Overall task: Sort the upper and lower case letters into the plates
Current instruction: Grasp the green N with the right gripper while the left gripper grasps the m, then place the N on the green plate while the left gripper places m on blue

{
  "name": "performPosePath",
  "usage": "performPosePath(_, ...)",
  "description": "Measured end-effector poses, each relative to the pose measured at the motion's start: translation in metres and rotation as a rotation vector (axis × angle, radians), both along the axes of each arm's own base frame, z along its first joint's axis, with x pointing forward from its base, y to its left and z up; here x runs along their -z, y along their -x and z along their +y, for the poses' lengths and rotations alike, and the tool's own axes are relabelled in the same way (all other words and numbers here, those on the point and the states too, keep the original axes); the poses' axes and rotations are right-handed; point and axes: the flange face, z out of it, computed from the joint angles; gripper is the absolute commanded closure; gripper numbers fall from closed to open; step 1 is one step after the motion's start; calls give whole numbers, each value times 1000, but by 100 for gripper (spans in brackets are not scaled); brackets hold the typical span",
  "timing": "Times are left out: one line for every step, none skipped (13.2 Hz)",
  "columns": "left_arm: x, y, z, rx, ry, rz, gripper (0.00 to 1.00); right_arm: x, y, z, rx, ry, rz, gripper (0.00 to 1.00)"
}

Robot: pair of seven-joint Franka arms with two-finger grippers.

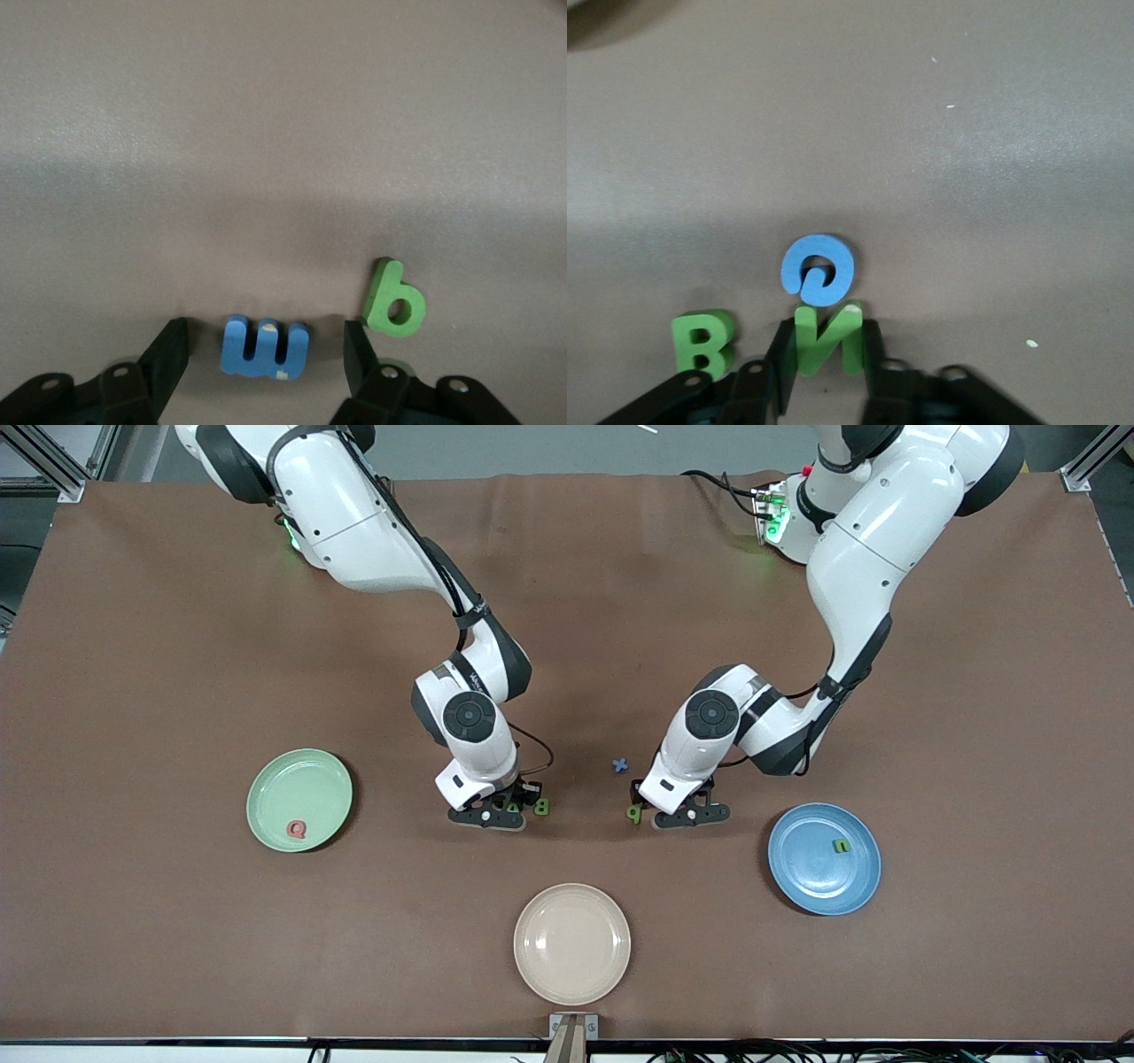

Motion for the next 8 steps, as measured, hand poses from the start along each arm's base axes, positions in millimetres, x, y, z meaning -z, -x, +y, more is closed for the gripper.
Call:
performPosePath(0, 1, -1, 4, -2, 0, 48, 1, -1, -2, 2, 2, 0, 100)
performPosePath(0, 1, -1, 5, -3, 0, 58, 2, -4, -7, 6, 6, 0, 100)
performPosePath(0, 1, 0, 4, -7, 1, 70, 2, -9, -17, -1, 23, 13, 100)
performPosePath(-1, 0, 1, 2, -10, 1, 83, 0, -17, -34, -21, 49, 44, 100)
performPosePath(-3, -1, 1, 2, -8, -3, 94, -7, -28, -57, -43, 75, 82, 100)
performPosePath(-5, -2, 1, 1, -7, -6, 99, -21, -40, -86, -66, 89, 112, 100)
performPosePath(-5, -2, 2, 0, -6, -7, 99, -37, -52, -115, -91, 92, 126, 100)
performPosePath(-6, -5, 4, -5, -6, -9, 99, -53, -61, -148, -120, 91, 133, 100)
